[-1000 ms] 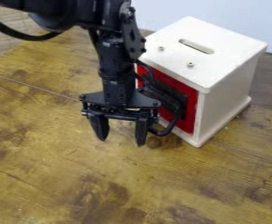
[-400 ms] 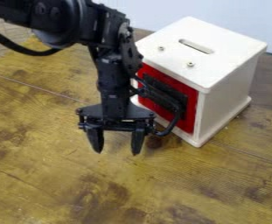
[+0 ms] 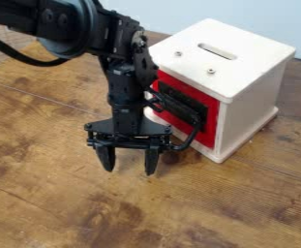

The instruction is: Close the drawer

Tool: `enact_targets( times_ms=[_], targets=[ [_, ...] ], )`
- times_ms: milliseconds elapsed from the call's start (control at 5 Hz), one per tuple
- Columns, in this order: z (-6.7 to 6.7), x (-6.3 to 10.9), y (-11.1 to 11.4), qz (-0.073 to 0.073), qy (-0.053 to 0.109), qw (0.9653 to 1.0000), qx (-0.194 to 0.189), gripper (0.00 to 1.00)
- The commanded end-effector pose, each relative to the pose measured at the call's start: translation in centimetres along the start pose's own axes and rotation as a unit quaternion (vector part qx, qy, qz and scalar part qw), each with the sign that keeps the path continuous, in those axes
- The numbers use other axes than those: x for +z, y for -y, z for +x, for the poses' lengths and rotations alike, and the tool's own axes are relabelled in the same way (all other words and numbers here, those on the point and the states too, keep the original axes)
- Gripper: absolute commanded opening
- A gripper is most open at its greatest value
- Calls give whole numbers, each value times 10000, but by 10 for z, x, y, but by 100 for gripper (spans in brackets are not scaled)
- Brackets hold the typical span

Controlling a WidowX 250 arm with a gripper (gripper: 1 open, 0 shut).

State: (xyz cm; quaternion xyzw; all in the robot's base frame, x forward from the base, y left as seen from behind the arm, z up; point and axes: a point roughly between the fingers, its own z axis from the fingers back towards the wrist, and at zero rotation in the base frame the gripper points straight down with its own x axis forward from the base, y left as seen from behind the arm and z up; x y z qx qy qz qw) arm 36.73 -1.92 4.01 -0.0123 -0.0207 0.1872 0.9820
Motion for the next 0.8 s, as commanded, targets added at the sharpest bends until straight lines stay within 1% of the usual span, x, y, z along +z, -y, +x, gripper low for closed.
enact_targets(
  times_ms=[0,200,400,600],
  targets=[
    [5,23,38,-239,355,9989,-185,100],
    [3,26,49,-258,347,9988,-223,100],
    [13,29,38,-262,357,9990,-1,100],
    [7,25,17,-217,409,9984,311,100]
  ],
)
